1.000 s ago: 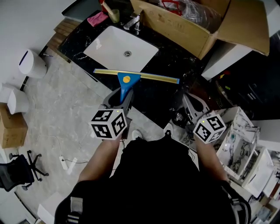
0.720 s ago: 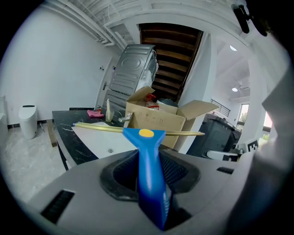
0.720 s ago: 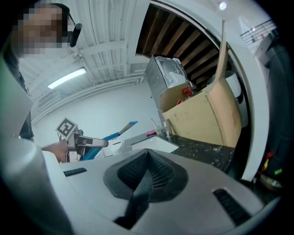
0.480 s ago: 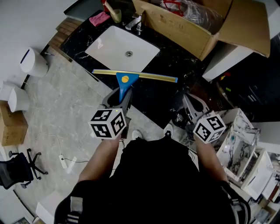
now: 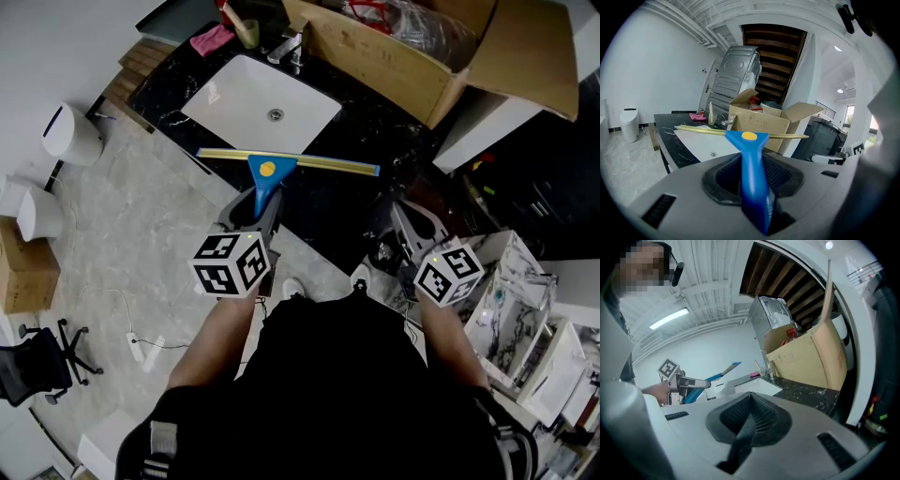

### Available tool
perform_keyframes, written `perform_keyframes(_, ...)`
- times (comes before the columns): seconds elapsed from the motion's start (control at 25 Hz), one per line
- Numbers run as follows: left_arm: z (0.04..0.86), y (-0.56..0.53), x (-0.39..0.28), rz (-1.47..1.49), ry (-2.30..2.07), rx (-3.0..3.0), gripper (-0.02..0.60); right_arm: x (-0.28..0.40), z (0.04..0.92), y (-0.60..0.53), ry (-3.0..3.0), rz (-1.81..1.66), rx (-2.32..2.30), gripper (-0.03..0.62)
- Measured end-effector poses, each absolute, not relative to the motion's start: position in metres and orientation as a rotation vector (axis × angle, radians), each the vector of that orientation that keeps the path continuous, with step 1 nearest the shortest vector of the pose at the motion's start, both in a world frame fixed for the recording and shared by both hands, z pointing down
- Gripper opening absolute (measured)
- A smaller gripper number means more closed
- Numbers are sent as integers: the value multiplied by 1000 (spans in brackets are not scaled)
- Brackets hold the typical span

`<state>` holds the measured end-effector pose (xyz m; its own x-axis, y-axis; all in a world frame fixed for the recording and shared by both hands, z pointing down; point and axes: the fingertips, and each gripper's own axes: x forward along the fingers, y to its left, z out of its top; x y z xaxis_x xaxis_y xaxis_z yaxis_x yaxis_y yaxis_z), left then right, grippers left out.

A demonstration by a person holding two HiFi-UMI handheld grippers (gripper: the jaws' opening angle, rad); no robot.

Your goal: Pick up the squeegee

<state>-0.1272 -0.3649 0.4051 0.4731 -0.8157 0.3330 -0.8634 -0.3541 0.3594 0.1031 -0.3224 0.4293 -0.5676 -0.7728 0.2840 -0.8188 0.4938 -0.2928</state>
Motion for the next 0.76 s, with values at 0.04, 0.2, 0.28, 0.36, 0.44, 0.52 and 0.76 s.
perform_keyframes(0.04,405,-365,-127,131,-1392,2238,143,103,429,-322,-2617,604,1398,8)
perform_keyframes(0.2,405,-365,-128,130,-1398,2237,143,103,429,-322,-2620,596,1392,8)
perform_keyframes(0.28,406,-366,-130,131,-1402,2234,143,103,429,-321,-2613,596,1390,8)
perform_keyframes(0.36,406,-365,-131,134,-1404,2233,143,102,429,-321,-2619,592,1387,8)
perform_keyframes(0.44,406,-365,-132,135,-1405,2233,143,102,429,-321,-2627,586,1384,8)
perform_keyframes(0.52,405,-364,-132,134,-1407,2234,143,102,429,-321,-2627,585,1384,8)
perform_keyframes(0.76,405,-364,-135,128,-1413,2230,143,98,428,-319,-2613,594,1375,8)
